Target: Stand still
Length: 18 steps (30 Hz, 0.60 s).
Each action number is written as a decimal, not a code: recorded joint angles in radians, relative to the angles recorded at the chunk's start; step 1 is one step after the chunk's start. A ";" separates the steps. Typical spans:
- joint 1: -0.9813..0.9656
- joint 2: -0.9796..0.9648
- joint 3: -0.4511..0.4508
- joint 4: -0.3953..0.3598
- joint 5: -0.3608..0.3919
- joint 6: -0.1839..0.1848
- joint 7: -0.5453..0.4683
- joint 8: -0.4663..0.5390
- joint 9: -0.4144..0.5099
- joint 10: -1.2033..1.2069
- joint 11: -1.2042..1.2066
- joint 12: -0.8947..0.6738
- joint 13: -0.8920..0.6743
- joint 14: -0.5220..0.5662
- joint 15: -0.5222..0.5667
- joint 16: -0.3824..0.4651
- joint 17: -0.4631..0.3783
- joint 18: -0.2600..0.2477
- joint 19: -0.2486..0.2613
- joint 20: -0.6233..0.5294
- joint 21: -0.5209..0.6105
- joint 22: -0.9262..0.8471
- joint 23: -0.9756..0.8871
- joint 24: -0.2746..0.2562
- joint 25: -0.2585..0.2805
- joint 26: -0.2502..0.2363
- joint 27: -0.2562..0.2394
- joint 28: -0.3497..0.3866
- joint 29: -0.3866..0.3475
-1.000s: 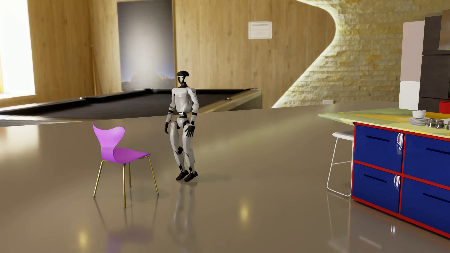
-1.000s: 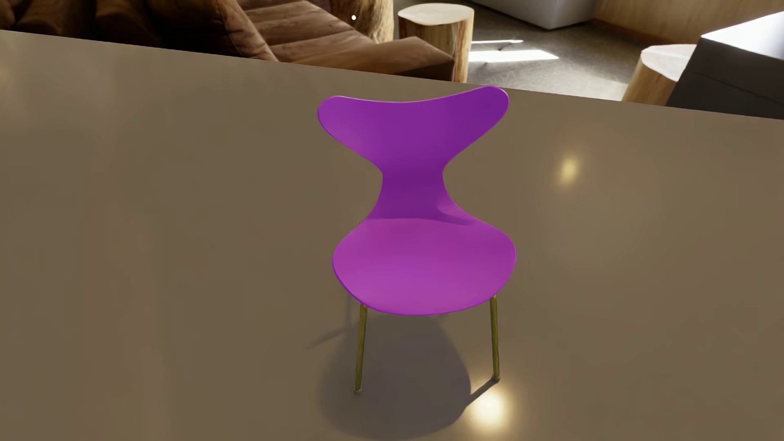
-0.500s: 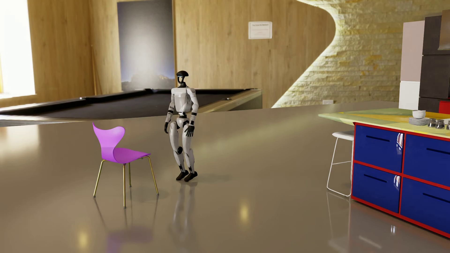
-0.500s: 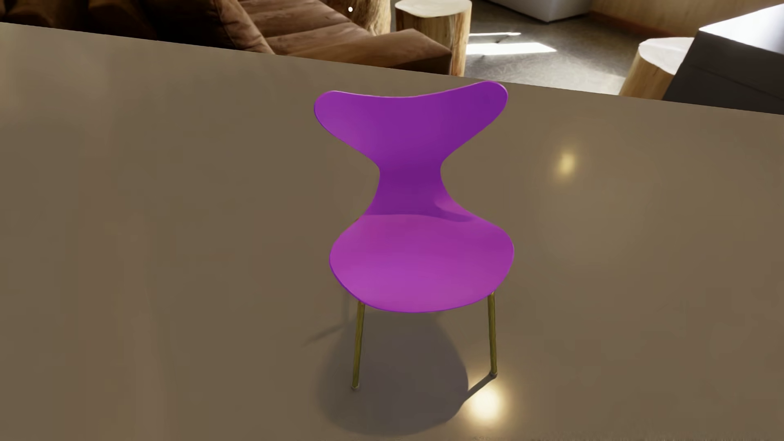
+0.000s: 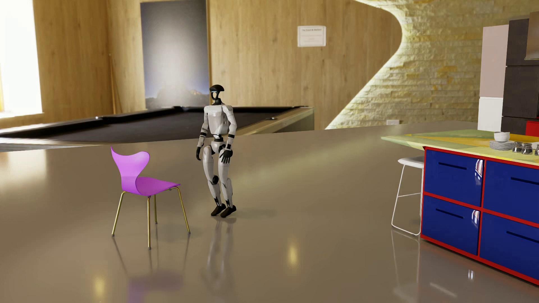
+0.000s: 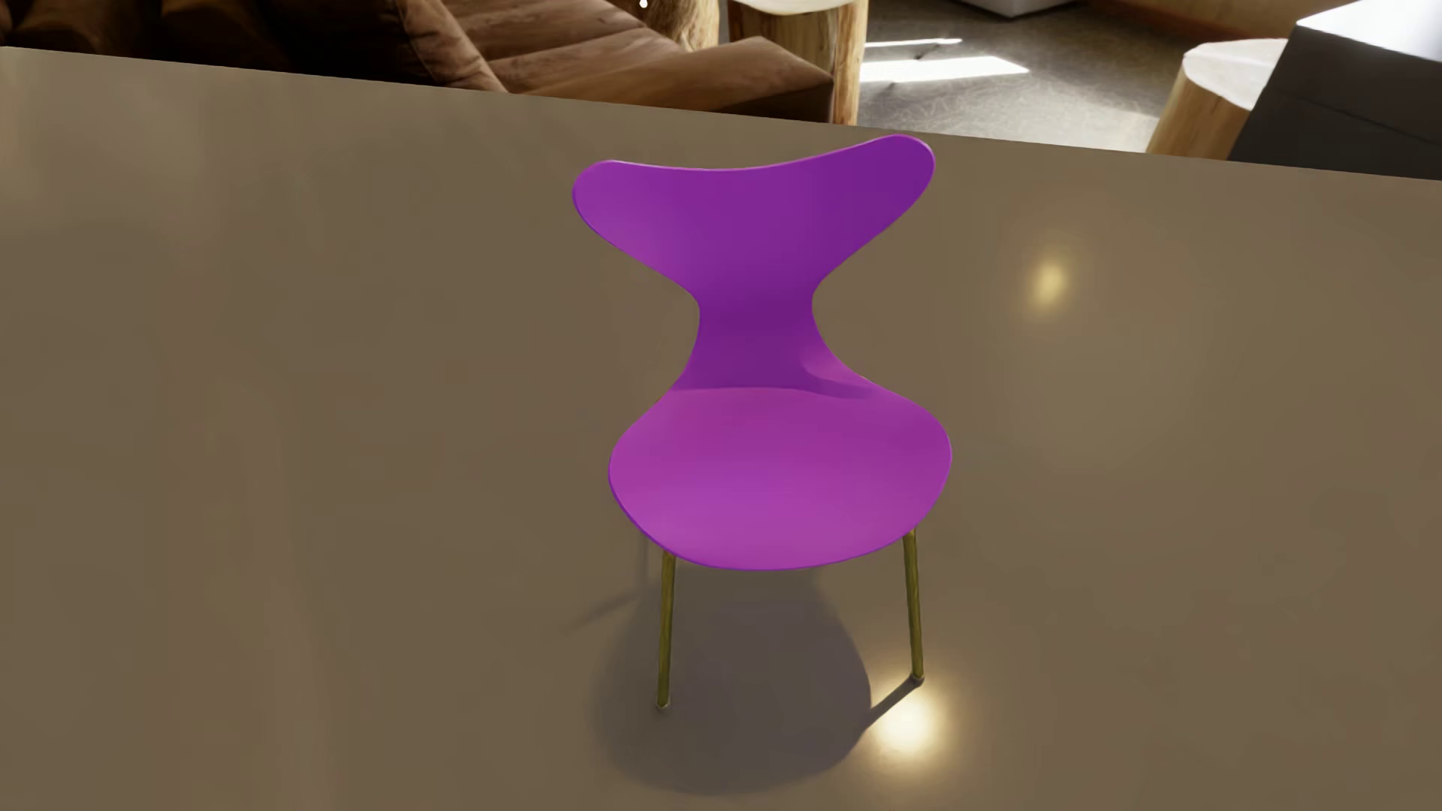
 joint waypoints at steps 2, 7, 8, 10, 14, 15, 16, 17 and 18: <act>0.008 0.006 0.001 -0.001 0.001 -0.001 0.000 0.000 0.003 -0.003 0.001 0.002 0.004 0.001 -0.003 -0.001 0.003 0.000 0.000 0.000 -0.006 0.002 -0.003 0.000 0.000 0.000 0.000 0.000 0.000; 0.009 0.011 -0.003 -0.001 0.002 -0.002 0.000 0.000 0.006 -0.003 -0.003 0.008 0.010 0.002 -0.003 -0.001 0.003 0.000 0.000 -0.006 -0.005 -0.001 -0.008 0.000 0.000 0.000 0.000 0.000 0.000; 0.007 0.009 -0.001 -0.002 -0.001 -0.004 0.000 0.000 0.005 -0.004 -0.003 0.005 0.009 0.002 -0.004 0.000 0.002 0.000 0.000 -0.011 0.000 0.001 -0.008 0.000 0.000 0.000 0.000 0.000 0.000; 0.002 0.006 -0.002 0.003 0.005 -0.001 0.000 0.000 0.002 -0.005 -0.005 0.008 0.006 0.003 -0.002 0.003 0.000 0.000 0.000 -0.006 0.020 -0.008 -0.011 0.000 0.000 0.000 0.000 0.000 0.000; 0.000 0.005 0.005 -0.003 0.000 -0.005 0.000 0.000 -0.001 -0.011 -0.009 0.006 0.004 0.005 -0.004 0.003 0.002 0.000 0.000 -0.001 0.000 -0.009 -0.008 0.000 0.000 0.000 0.000 0.000 0.000; 0.002 0.006 0.007 -0.001 0.002 -0.005 0.000 0.000 -0.004 -0.016 -0.010 0.004 0.004 0.006 -0.005 -0.003 0.004 0.000 0.000 0.014 0.001 0.004 -0.007 0.000 0.000 0.000 0.000 0.000 0.000; 0.002 0.005 0.008 -0.003 0.000 -0.006 0.000 0.000 -0.003 -0.015 -0.010 0.006 0.001 0.007 -0.005 0.003 0.002 0.000 0.000 0.001 0.005 -0.005 -0.008 0.000 0.000 0.000 0.000 0.000 0.000; 0.001 0.006 0.009 -0.003 -0.001 -0.006 0.000 0.000 -0.003 -0.015 -0.011 0.004 0.000 0.007 -0.004 -0.002 0.004 0.000 0.000 0.016 0.000 0.004 -0.007 0.000 0.000 0.000 0.000 0.000 0.000; -0.001 0.007 0.003 -0.002 0.000 -0.003 0.000 0.000 0.001 -0.011 -0.012 0.003 0.002 0.006 -0.003 0.002 0.000 0.000 0.000 -0.006 0.001 -0.006 -0.013 0.000 0.000 0.000 0.000 0.000 0.000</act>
